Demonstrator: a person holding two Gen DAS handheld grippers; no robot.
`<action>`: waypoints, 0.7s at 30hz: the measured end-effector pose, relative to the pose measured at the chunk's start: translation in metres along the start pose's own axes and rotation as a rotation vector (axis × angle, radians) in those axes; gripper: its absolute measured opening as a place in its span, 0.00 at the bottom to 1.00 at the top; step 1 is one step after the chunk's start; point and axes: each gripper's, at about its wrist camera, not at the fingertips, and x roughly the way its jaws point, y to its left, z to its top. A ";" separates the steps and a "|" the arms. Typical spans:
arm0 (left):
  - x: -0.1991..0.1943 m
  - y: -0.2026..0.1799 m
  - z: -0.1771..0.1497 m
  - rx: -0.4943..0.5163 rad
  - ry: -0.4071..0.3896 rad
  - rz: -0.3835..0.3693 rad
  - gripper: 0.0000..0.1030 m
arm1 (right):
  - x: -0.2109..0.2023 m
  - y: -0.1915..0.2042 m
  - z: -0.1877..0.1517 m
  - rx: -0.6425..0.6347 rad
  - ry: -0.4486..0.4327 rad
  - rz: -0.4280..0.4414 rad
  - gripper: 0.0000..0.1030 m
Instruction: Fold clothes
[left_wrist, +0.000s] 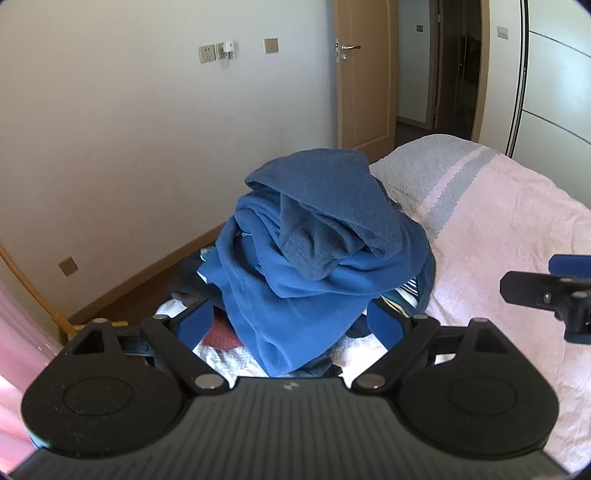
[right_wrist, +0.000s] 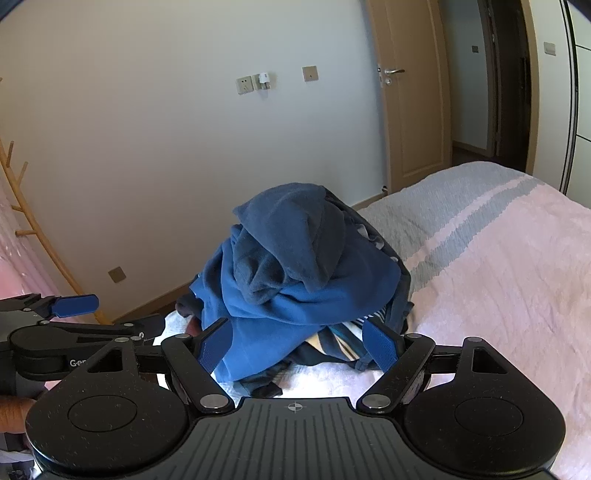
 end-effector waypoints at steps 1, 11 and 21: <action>0.000 0.000 -0.001 -0.002 0.002 -0.004 0.86 | 0.001 0.000 -0.001 0.000 0.001 0.000 0.78; 0.001 0.005 -0.008 -0.026 0.021 -0.039 0.86 | 0.007 0.000 -0.008 -0.001 0.013 0.004 0.78; 0.002 0.007 -0.009 -0.033 0.025 -0.046 0.86 | 0.011 0.000 -0.010 -0.006 0.011 0.002 0.78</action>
